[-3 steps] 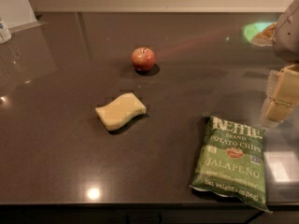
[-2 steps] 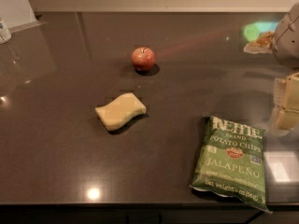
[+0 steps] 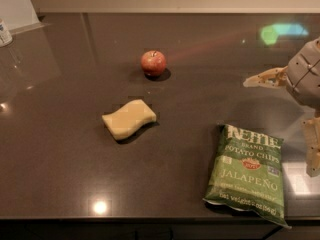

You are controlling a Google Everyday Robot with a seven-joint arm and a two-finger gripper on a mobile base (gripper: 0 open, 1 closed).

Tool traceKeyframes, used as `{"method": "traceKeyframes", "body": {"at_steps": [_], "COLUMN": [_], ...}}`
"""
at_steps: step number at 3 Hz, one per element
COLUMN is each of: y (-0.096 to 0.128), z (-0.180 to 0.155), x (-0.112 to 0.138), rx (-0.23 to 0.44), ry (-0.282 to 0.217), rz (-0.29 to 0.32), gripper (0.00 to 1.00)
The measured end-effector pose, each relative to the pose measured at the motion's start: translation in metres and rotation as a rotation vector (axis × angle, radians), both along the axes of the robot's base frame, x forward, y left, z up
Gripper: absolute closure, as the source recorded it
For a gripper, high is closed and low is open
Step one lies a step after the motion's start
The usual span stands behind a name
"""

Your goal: Move green jalapeno chip bag near apple

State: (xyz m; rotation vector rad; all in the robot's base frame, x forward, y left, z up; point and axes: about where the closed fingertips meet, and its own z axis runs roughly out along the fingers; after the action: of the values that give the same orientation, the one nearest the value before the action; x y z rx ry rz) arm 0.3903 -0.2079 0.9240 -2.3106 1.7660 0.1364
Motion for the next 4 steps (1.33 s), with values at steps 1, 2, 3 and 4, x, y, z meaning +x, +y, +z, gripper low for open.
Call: {"method": "traceKeyframes", "body": {"at_steps": [1,2,3,4], "y": [-0.002,-0.003,-0.003,0.001], "z": [-0.025,-0.047,-0.062,-0.073], "x": [-0.012,-0.019,-0.022,-0.023], "rx": [0.01,0.009,0.018,0.027], "ry": [0.002,0.008,0.01,0.002], "rz": [0.136,0.235,0.282,0.308], "gripper": [0.0,0.0,0.0,0.0]}}
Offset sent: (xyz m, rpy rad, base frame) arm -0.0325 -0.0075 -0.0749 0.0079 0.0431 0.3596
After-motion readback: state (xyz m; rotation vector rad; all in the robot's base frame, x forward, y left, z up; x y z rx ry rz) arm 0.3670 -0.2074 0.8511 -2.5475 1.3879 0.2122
